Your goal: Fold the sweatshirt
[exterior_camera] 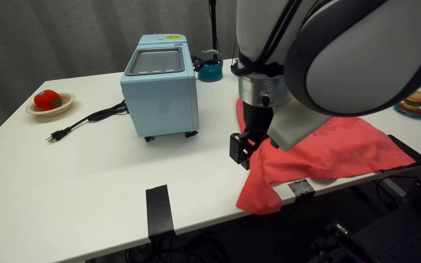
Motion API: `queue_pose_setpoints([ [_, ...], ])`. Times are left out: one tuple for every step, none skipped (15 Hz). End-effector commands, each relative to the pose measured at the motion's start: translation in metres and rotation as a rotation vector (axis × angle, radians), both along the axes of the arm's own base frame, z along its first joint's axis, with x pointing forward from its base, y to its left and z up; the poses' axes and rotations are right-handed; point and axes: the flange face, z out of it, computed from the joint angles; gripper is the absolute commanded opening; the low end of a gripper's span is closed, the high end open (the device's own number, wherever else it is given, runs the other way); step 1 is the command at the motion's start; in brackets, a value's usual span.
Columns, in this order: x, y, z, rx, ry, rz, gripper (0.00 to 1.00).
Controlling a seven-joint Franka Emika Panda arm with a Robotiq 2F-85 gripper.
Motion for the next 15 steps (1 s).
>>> queue_pose_setpoints([
  [-0.006, -0.004, -0.003, -0.062, 0.044, 0.003, 1.0],
  [-0.006, -0.007, -0.003, -0.088, 0.052, 0.006, 1.0],
  [-0.007, -0.008, -0.004, -0.11, 0.061, 0.015, 1.0],
  [-0.007, -0.011, -0.003, -0.142, 0.058, 0.028, 1.0],
  [-0.006, -0.011, -0.003, -0.159, 0.045, 0.045, 1.0],
  [-0.006, -0.01, -0.003, -0.156, 0.028, 0.045, 1.0],
  [-0.005, -0.008, -0.003, -0.145, 0.007, 0.039, 1.0],
  [-0.003, -0.005, -0.001, -0.116, -0.03, 0.02, 1.0],
  [-0.006, -0.008, -0.005, -0.13, 0.024, 0.038, 1.0],
  [-0.005, -0.006, -0.004, -0.122, 0.006, 0.031, 1.0],
  [-0.005, -0.005, -0.004, -0.118, -0.001, 0.027, 1.0],
  [-0.004, -0.005, -0.003, -0.116, -0.003, 0.026, 1.0],
  [-0.004, -0.005, -0.003, -0.115, -0.003, 0.025, 1.0],
  [-0.007, 0.001, -0.005, -0.103, 0.008, 0.076, 1.0],
  [-0.004, 0.001, -0.003, -0.107, -0.012, 0.088, 1.0],
])
